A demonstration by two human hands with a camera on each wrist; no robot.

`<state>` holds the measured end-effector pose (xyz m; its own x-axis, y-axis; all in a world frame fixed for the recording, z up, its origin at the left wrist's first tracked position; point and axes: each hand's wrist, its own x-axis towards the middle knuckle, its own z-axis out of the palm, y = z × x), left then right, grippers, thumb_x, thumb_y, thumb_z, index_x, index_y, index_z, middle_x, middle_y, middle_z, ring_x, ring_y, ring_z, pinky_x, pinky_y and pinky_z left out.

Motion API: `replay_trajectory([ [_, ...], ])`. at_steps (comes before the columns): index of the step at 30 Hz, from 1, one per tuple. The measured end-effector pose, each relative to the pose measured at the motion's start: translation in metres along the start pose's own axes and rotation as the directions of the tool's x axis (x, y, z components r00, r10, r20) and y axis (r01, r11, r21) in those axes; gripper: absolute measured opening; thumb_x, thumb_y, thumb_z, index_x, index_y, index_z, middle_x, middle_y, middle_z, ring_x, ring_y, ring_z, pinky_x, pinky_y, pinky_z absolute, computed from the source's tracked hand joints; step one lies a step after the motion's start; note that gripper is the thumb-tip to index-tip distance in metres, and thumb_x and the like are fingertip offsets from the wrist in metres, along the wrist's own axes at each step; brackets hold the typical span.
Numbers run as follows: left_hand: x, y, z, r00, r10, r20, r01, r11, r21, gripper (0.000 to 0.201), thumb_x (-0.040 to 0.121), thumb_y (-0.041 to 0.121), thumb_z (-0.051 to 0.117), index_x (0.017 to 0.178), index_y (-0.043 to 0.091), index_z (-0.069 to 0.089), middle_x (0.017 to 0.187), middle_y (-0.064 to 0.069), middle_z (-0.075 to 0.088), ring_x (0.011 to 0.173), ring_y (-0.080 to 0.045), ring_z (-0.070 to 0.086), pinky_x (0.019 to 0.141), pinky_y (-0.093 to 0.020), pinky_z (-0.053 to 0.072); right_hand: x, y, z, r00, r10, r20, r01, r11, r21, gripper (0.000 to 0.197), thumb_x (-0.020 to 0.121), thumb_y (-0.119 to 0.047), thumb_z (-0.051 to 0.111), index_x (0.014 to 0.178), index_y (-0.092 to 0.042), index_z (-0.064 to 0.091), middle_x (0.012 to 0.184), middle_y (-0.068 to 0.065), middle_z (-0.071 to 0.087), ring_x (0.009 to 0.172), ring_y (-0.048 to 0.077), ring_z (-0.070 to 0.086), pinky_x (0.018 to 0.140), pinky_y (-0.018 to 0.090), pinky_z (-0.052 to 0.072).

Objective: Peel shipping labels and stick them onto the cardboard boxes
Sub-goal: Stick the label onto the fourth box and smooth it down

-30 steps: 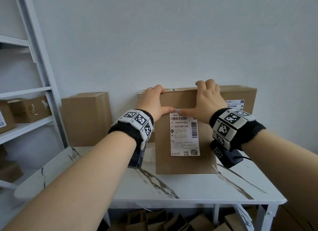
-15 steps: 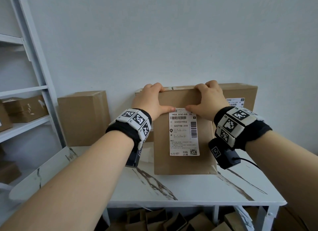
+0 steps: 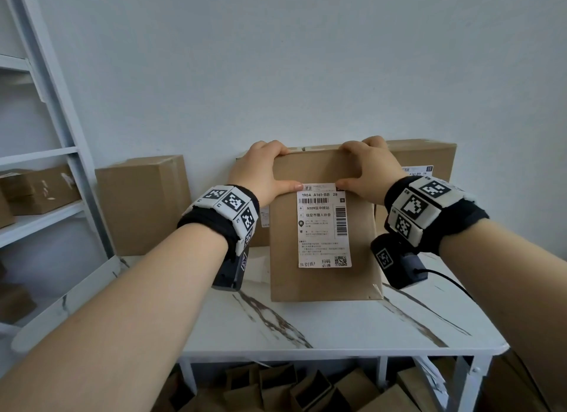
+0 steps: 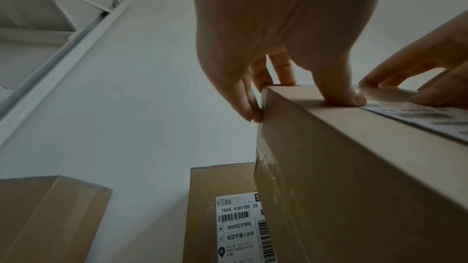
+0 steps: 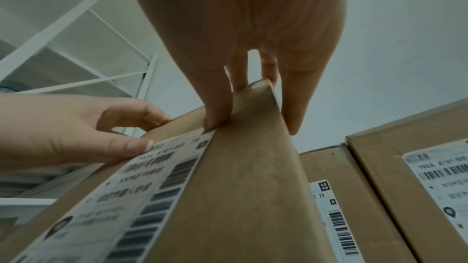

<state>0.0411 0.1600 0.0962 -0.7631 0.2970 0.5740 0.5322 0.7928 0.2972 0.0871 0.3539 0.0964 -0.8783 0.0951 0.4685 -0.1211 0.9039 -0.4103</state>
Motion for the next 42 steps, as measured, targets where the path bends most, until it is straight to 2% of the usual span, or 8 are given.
replay_trajectory([
  [5,-0.004,0.003,0.000,0.997,-0.002,0.074,-0.004,0.997,0.079,0.088,0.063,0.049,0.080,0.135,0.023,0.037,0.136,0.000,0.038,0.119,-0.018,0.047,0.094,-0.031,0.040,-0.002,0.003,0.000,0.999,-0.024,0.026,0.024,1.000,-0.017,0.081,0.076,-0.028,0.075,0.144,-0.019,0.030,0.144,0.009,0.024,0.122,0.026,0.044,0.100,0.030,0.038],
  [9,-0.008,0.008,0.001,0.990,-0.016,0.139,-0.006,0.989,0.150,0.108,0.055,0.051,0.084,0.141,0.020,0.026,0.140,-0.004,0.029,0.125,-0.024,0.042,0.099,-0.036,0.040,-0.006,0.006,0.003,0.997,-0.024,0.073,0.028,0.998,-0.051,0.108,0.061,-0.037,0.085,0.146,-0.022,0.020,0.147,0.006,0.018,0.125,0.027,0.043,0.102,0.039,0.043],
  [14,-0.014,0.012,0.003,0.979,-0.031,0.203,-0.024,0.964,0.263,0.131,0.046,0.058,0.084,0.146,0.018,0.011,0.147,-0.004,0.016,0.133,-0.027,0.034,0.103,-0.039,0.040,-0.011,0.008,0.006,0.994,-0.027,0.103,0.044,0.985,-0.164,0.129,0.049,-0.047,0.088,0.147,-0.029,0.006,0.150,0.001,0.010,0.132,0.033,0.033,0.104,0.048,0.040],
  [21,-0.016,0.015,0.005,0.969,-0.052,0.243,-0.051,0.916,0.398,0.152,0.034,0.066,0.083,0.148,0.020,-0.006,0.152,-0.006,0.005,0.136,-0.032,0.027,0.112,-0.041,0.030,-0.018,0.005,0.007,0.993,0.002,0.118,0.033,0.955,-0.295,0.149,0.037,-0.056,0.088,0.147,-0.030,-0.009,0.153,-0.002,0.000,0.137,0.032,0.024,0.100,0.050,0.043],
  [24,-0.016,0.014,0.004,0.974,-0.036,0.222,-0.053,0.923,0.382,0.145,0.037,0.068,0.081,0.148,0.020,0.002,0.148,-0.007,0.014,0.133,-0.030,0.031,0.110,-0.040,0.032,-0.017,0.006,0.006,0.996,-0.011,0.090,0.035,0.962,-0.272,0.139,0.041,-0.058,0.086,0.147,-0.030,0.001,0.151,0.000,0.008,0.134,0.031,0.029,0.099,0.048,0.044],
  [31,-0.008,0.020,0.005,0.996,-0.048,0.078,0.033,0.981,0.189,0.099,0.053,0.062,0.079,0.129,0.017,0.034,0.126,-0.005,0.035,0.116,-0.024,0.044,0.095,-0.035,0.041,-0.009,0.002,0.006,1.000,-0.013,-0.021,0.011,0.995,-0.095,0.089,0.065,-0.047,0.079,0.137,-0.021,0.032,0.135,0.006,0.031,0.112,0.028,0.052,0.093,0.040,0.048],
  [36,-0.001,0.015,0.006,0.999,-0.038,0.017,0.036,0.994,0.107,0.075,0.065,0.057,0.075,0.120,0.019,0.042,0.123,-0.004,0.040,0.110,-0.023,0.049,0.091,-0.032,0.041,-0.005,0.001,0.003,0.998,-0.006,-0.055,0.003,0.998,-0.055,0.070,0.074,-0.040,0.074,0.132,-0.020,0.040,0.130,0.007,0.034,0.102,0.027,0.055,0.086,0.033,0.046],
  [42,0.003,0.006,0.002,0.999,-0.010,0.033,0.008,0.999,0.046,0.061,0.072,0.051,0.072,0.118,0.021,0.046,0.123,-0.002,0.043,0.109,-0.023,0.051,0.087,-0.030,0.039,-0.006,0.006,-0.002,0.999,-0.024,-0.026,0.024,0.999,-0.023,0.064,0.081,-0.029,0.070,0.137,-0.022,0.039,0.135,0.007,0.032,0.107,0.025,0.052,0.088,0.031,0.043],
])
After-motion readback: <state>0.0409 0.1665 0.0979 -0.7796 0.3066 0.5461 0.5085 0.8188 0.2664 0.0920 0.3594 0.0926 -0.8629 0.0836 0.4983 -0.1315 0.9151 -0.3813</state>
